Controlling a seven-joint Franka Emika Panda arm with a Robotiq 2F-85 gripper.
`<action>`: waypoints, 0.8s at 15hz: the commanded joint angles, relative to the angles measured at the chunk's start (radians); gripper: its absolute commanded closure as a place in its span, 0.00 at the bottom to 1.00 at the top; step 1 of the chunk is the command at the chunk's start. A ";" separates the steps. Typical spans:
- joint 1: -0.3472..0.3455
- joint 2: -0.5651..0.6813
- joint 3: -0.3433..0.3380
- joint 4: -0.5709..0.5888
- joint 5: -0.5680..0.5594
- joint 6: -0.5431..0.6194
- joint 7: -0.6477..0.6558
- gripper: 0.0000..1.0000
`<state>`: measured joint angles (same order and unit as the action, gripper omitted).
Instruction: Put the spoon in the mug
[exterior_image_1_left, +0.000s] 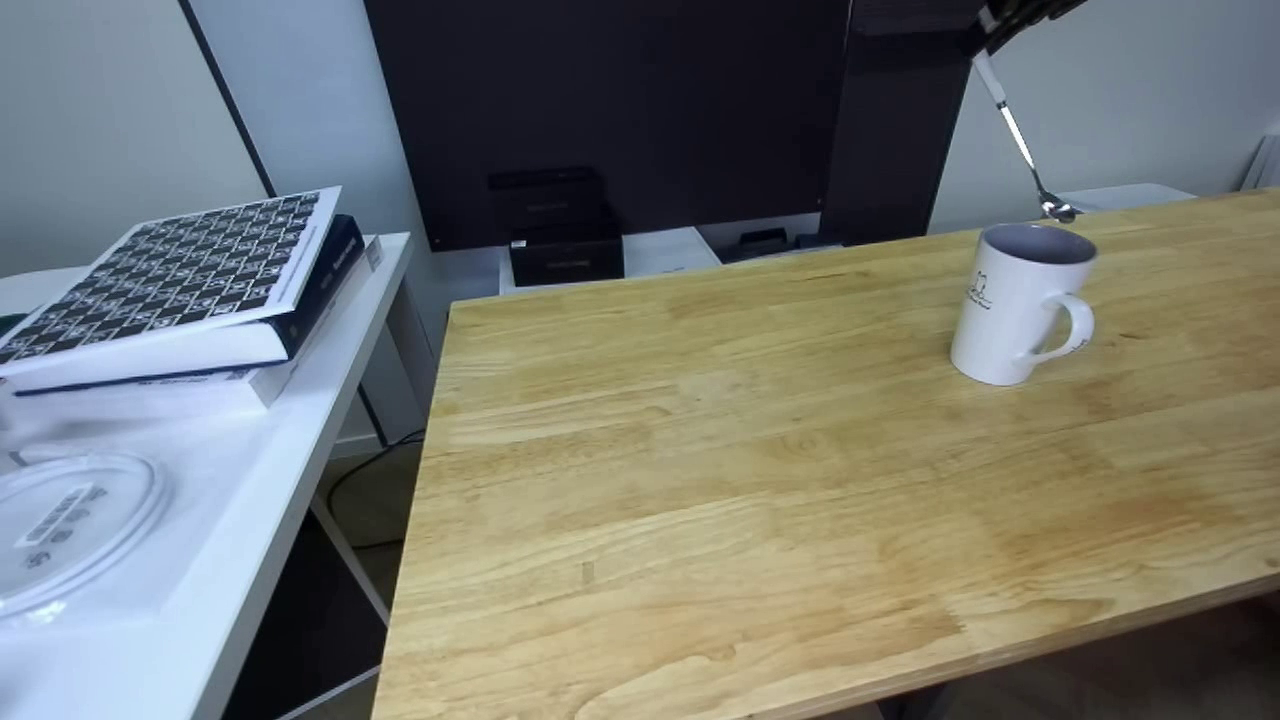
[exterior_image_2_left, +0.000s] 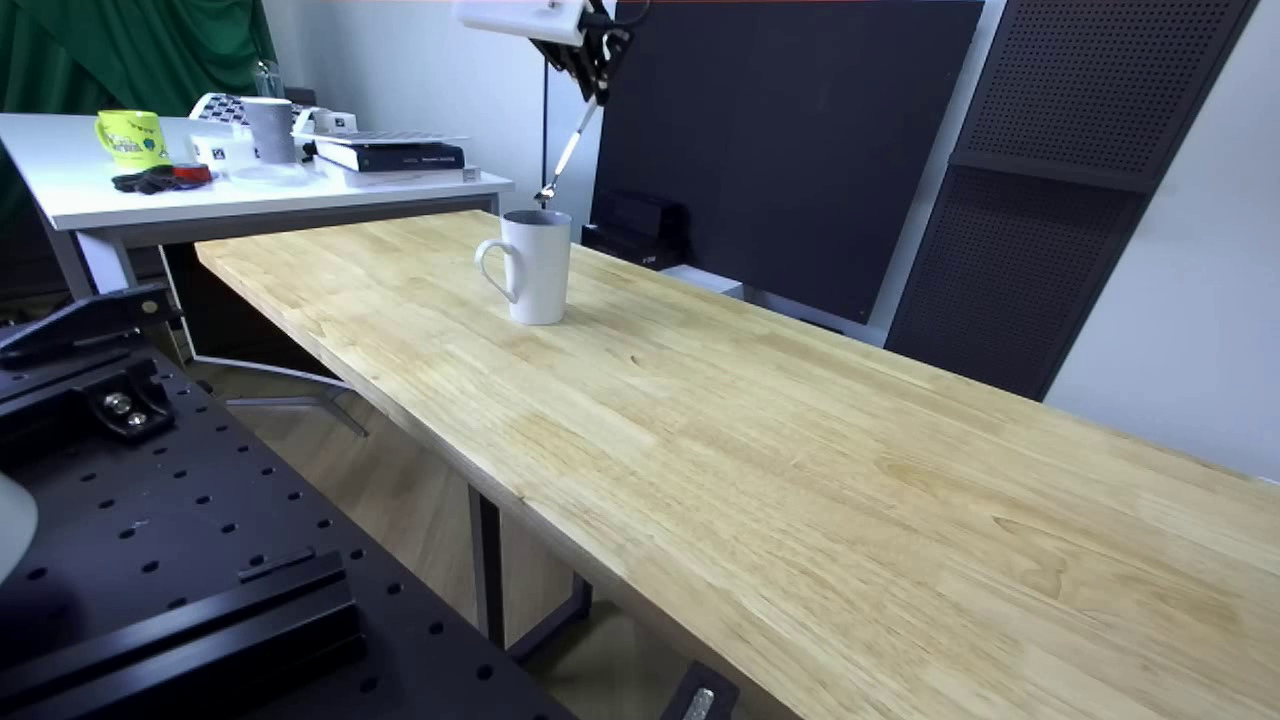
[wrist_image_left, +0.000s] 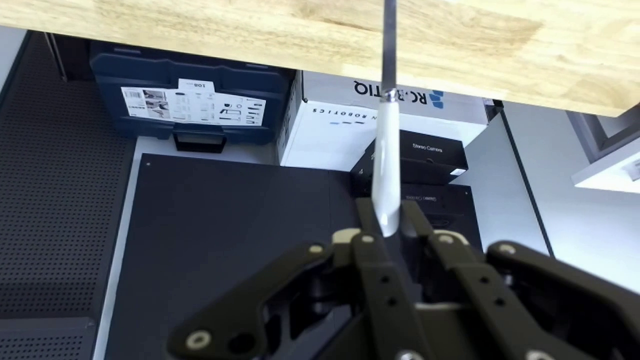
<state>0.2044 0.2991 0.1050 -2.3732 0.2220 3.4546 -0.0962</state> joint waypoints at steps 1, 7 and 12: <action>-0.003 -0.001 0.006 0.022 -0.035 0.000 0.076 0.96; -0.021 0.003 0.042 0.041 -0.075 -0.006 0.152 0.96; -0.027 0.008 0.039 0.054 -0.078 -0.006 0.158 0.96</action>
<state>0.1953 0.3002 0.1389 -2.3417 0.1722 3.4531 0.0176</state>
